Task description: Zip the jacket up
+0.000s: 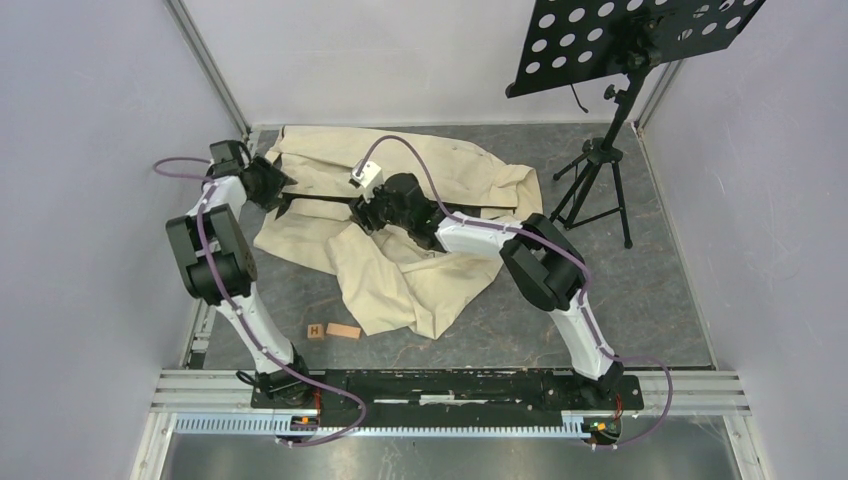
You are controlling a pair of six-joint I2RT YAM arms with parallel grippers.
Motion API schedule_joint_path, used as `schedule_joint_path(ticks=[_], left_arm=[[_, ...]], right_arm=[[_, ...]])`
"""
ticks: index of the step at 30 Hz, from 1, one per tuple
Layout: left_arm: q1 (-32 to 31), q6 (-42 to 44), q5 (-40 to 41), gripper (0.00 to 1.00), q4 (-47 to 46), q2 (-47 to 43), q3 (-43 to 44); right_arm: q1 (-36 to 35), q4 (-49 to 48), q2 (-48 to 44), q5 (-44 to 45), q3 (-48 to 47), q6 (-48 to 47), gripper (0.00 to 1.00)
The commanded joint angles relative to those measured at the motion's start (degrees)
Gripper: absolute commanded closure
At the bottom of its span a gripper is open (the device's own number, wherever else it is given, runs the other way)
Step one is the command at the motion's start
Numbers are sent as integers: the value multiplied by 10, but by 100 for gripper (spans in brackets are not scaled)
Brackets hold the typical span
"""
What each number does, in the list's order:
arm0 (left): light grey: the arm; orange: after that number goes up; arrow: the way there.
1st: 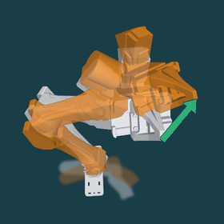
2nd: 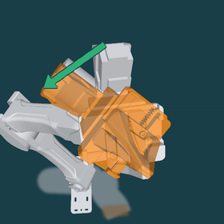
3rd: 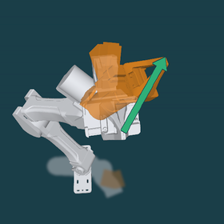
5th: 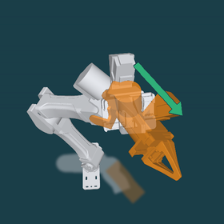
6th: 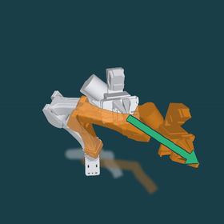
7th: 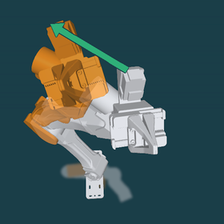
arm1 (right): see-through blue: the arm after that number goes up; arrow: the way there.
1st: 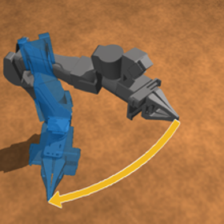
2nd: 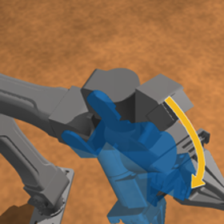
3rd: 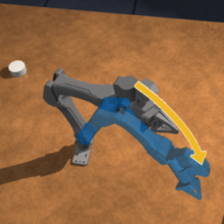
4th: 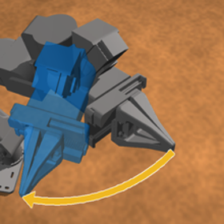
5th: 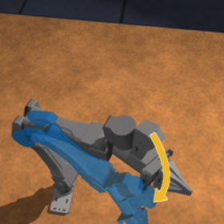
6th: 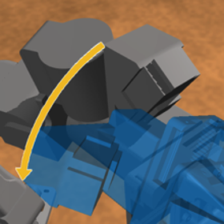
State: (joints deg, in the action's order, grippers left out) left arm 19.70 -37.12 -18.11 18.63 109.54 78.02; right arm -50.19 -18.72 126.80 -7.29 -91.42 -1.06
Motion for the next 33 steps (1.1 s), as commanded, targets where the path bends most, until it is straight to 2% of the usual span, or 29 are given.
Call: schedule_joint_path(ticks=[1, 7, 15, 17, 23, 25, 28, 30, 33], left_arm=[[-19, 63, 42, 35, 34, 42, 68], [-35, 99, 51, 37, 69, 85, 129], [-45, 106, 48, 38, 85, 117, 140], [-45, 105, 34, 48, 82, 117, 139], [-47, 104, 33, 68, 73, 96, 111], [-48, 105, 32, 80, 74, 84, 104], [-48, 108, 25, 94, 74, 60, 89], [-48, 117, 22, 98, 78, 34, 75], [-48, 129, 20, 98, 59, -24, 28]], right_arm=[[9, -11, -23, 4, 2, 10, 39], [20, -17, -20, -10, 5, 30, 39], [24, -21, -23, -15, 12, 34, 39], [25, -24, -25, -16, 17, 34, 39], [26, -26, -23, -17, 19, 38, 39], [26, -25, -22, -19, 19, 41, 39], [26, -25, -23, -22, 19, 42, 39], [26, -17, -23, -28, 15, 41, 39], [26, -2, -32, -46, 14, 32, 39]])
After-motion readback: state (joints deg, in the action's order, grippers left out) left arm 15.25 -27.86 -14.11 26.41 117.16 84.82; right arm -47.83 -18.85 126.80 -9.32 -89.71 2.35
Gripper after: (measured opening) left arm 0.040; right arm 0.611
